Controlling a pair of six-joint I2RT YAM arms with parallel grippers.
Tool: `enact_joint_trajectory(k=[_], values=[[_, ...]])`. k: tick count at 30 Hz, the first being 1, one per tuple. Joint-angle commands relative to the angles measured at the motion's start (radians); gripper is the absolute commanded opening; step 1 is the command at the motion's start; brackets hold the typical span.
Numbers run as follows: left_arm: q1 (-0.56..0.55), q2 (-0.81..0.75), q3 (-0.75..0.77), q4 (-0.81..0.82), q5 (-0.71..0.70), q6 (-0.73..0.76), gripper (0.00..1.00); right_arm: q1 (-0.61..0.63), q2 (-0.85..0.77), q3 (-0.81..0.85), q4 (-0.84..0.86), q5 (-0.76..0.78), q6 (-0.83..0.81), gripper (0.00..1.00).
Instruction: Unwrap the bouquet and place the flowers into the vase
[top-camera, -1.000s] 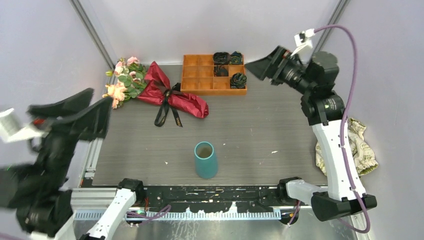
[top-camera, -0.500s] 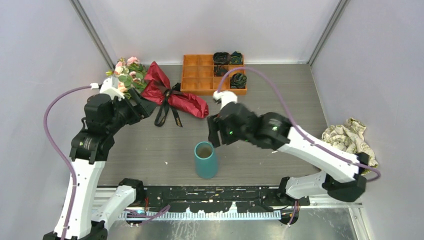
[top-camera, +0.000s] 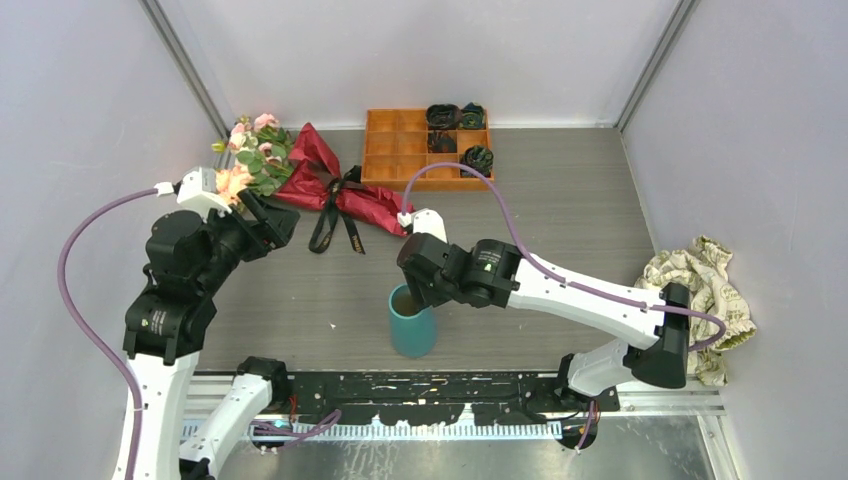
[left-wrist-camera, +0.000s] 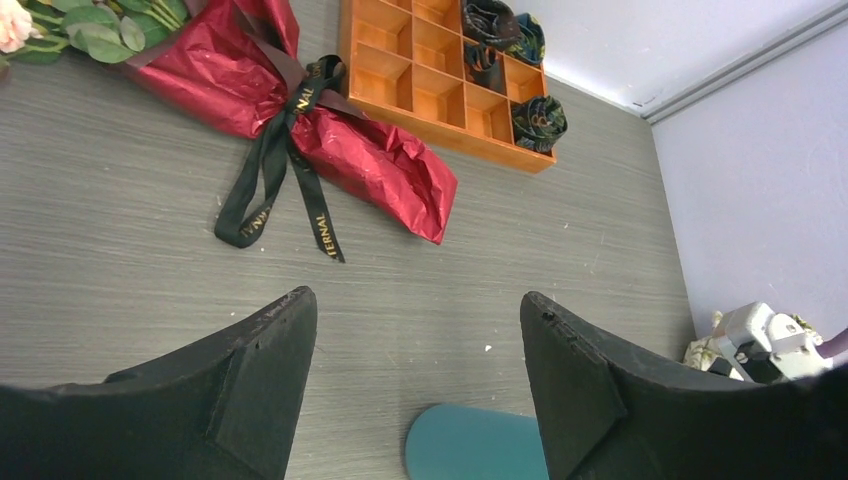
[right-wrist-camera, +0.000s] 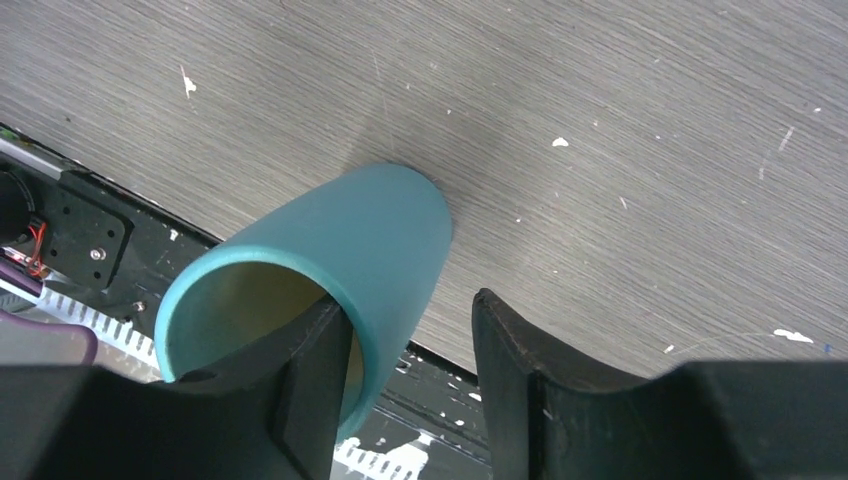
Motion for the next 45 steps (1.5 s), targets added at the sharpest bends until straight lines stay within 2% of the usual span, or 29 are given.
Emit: enact_joint_trajectory(k=[1,8,13,14,23,30,34,37,40,45], values=[[-0.003,-0.02,0.008,0.003,-0.026,0.023,0.75,0.004,0.038,-0.032,0.105,-0.008,0.032,0.51],[-0.003,-0.034,0.003,-0.017,-0.046,0.031,0.74,0.004,0.158,-0.072,0.189,-0.08,0.067,0.36],[-0.003,-0.056,-0.008,-0.023,-0.075,0.04,0.74,0.006,0.165,-0.097,0.198,-0.068,0.089,0.05],[-0.003,-0.059,-0.012,-0.022,-0.082,0.041,0.74,0.005,0.16,-0.096,0.192,-0.059,0.091,0.01],[-0.003,-0.057,-0.032,-0.009,-0.079,0.034,0.74,0.004,0.072,-0.004,-0.031,0.198,0.1,0.01],[-0.003,-0.056,-0.044,0.001,-0.071,0.025,0.73,-0.031,0.01,0.053,-0.171,0.331,0.109,0.01],[-0.003,-0.056,-0.047,0.003,-0.066,0.023,0.73,-0.111,-0.041,0.027,-0.142,0.303,0.07,0.01],[-0.003,-0.058,-0.053,0.007,-0.071,0.02,0.73,-0.154,-0.05,-0.012,-0.064,0.2,0.025,0.01],[-0.003,-0.056,-0.052,0.006,-0.07,0.022,0.73,-0.175,-0.027,-0.021,-0.072,0.22,0.026,0.01],[-0.003,-0.054,-0.06,0.015,-0.066,0.019,0.72,-0.322,-0.059,-0.066,-0.018,0.162,-0.011,0.01]])
